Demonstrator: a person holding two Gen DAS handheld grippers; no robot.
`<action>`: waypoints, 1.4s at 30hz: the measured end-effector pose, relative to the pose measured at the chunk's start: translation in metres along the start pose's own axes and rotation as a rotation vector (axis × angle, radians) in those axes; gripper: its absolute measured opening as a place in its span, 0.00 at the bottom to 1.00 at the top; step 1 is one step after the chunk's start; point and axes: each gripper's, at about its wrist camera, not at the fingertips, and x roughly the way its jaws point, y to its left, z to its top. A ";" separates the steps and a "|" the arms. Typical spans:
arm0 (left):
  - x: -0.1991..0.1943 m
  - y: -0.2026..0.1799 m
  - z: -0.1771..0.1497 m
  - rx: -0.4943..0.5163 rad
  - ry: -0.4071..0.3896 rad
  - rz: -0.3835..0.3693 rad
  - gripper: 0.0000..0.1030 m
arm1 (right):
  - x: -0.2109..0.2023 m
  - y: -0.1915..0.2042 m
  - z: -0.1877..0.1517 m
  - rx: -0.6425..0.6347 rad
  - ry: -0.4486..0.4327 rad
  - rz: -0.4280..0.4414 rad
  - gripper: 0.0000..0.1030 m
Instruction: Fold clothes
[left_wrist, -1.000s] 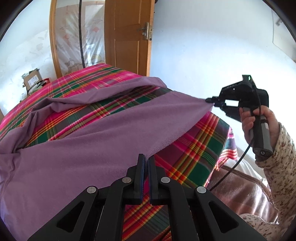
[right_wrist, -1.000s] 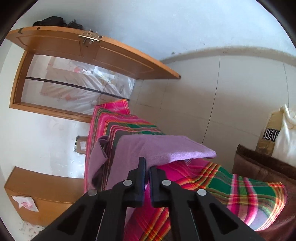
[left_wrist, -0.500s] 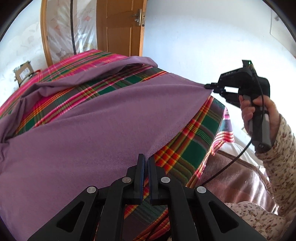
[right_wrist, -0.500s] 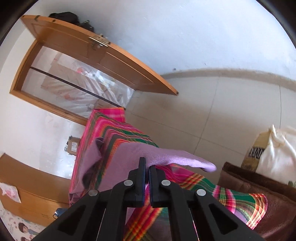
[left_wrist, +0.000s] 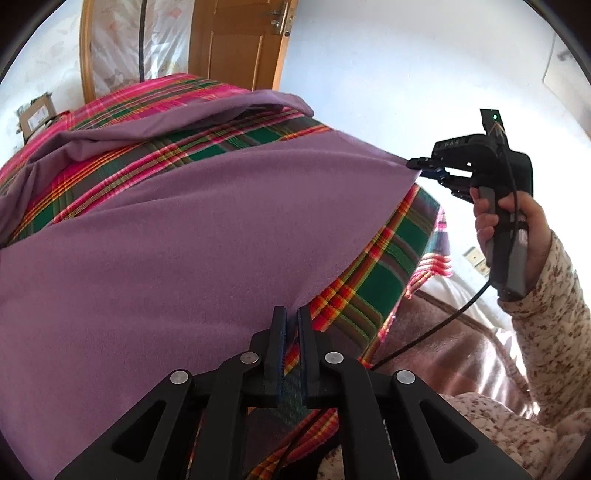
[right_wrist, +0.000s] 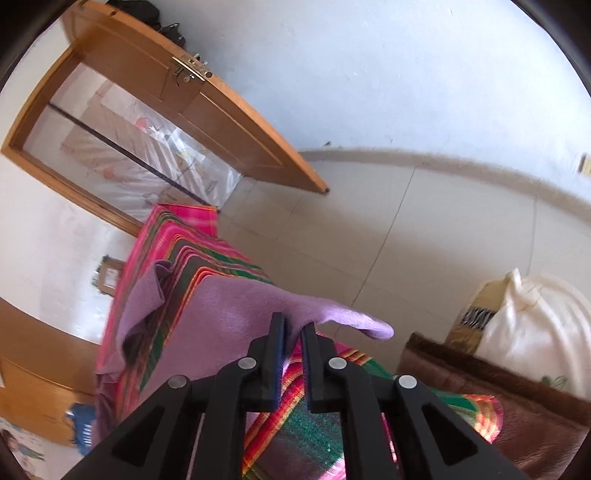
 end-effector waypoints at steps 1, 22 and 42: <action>-0.004 0.002 -0.002 0.000 0.001 -0.009 0.11 | -0.003 0.004 0.000 -0.023 -0.012 -0.015 0.08; -0.068 0.125 -0.017 -0.268 -0.045 0.132 0.15 | -0.038 0.078 -0.005 -0.330 -0.172 -0.099 0.18; -0.071 0.215 -0.022 -0.454 0.001 0.214 0.20 | 0.080 0.304 -0.159 -1.403 0.418 0.365 0.19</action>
